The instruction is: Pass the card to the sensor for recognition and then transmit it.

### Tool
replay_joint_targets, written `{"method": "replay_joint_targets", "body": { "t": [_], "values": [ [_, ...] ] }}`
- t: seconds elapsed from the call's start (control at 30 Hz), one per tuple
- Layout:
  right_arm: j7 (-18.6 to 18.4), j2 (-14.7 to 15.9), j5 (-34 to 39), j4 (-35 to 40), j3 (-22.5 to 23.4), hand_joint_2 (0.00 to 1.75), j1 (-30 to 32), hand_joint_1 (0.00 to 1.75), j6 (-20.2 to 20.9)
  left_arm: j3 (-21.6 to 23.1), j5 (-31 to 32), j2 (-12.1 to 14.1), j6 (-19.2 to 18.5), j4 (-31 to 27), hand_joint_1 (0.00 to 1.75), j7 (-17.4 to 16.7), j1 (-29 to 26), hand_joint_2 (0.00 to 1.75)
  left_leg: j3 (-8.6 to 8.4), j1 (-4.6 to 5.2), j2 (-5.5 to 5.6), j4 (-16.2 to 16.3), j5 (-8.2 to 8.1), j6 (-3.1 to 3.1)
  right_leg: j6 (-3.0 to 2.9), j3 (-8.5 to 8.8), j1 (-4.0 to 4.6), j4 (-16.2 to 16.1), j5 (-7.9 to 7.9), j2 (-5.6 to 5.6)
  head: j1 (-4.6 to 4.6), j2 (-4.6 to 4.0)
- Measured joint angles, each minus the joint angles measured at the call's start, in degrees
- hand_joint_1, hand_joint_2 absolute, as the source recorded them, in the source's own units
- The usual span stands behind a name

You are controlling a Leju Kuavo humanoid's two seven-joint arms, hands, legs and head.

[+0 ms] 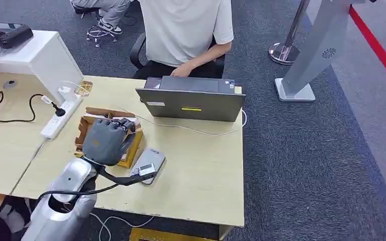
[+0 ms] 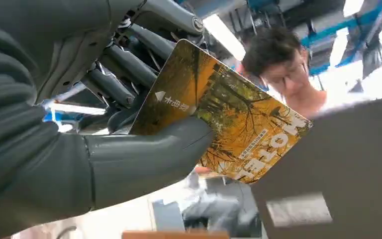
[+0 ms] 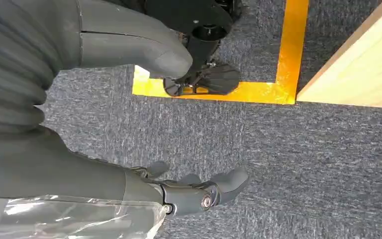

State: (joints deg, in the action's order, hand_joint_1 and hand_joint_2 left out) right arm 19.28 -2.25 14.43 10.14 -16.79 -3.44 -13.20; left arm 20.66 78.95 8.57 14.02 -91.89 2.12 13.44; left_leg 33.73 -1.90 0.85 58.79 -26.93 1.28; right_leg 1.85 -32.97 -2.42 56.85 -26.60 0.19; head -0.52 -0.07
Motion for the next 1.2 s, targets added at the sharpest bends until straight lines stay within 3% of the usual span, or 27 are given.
{"method": "replay_joint_targets", "body": {
  "t": [0.1,0.33,0.77,0.97,1.13,1.2],
  "values": [
    [0.00,-0.02,0.26,0.00,0.07,1.75,0.05,0.00,0.00,1.50,-1.00,-0.09,-7.04,1.46,1.75,-1.48,0.14,1.75,0.00,0.00,-0.01,0.00,0.00,0.00,0.00,-0.01,0.00,-0.01,0.00,0.01,0.00,0.00],
    [0.00,-0.07,0.59,0.00,0.61,1.75,0.36,0.00,0.00,4.87,-1.20,-0.06,-13.95,7.21,1.75,-4.39,0.63,1.75,0.02,0.00,-0.01,0.00,-0.01,0.00,0.00,-0.01,0.00,0.00,0.00,0.01,0.00,0.00],
    [-1.25,-0.37,0.52,-0.02,0.66,1.75,0.84,0.00,-0.85,7.15,-0.61,0.13,-19.27,15.80,1.75,-10.14,2.56,1.75,-0.03,0.00,0.01,-0.01,-0.01,0.00,0.01,0.06,0.00,0.00,-0.01,-0.05,-0.02,0.00],
    [-1.14,-0.59,0.13,-0.02,0.66,1.75,0.93,0.00,-0.98,7.25,0.13,-0.61,-13.08,17.05,1.75,-11.63,2.89,1.75,-0.03,0.00,0.03,0.00,0.02,-0.01,0.00,0.06,0.00,0.01,0.00,-0.04,-0.02,0.00],
    [-0.85,-0.59,-0.83,-0.04,0.59,1.75,1.02,0.00,-0.81,6.71,5.38,-0.98,0.13,13.52,1.75,-12.33,3.06,1.75,0.01,0.00,0.04,0.00,0.05,-0.03,0.01,0.05,0.00,0.01,0.01,-0.04,-0.02,0.00],
    [-0.85,-0.61,-1.09,-0.04,0.59,1.75,0.97,0.00,-0.83,6.03,6.25,-1.11,1.85,11.80,1.75,-12.33,3.65,1.75,0.02,0.01,0.04,0.00,0.05,-0.03,0.01,0.05,0.00,0.01,0.01,-0.04,0.00,0.00]
  ]
}}
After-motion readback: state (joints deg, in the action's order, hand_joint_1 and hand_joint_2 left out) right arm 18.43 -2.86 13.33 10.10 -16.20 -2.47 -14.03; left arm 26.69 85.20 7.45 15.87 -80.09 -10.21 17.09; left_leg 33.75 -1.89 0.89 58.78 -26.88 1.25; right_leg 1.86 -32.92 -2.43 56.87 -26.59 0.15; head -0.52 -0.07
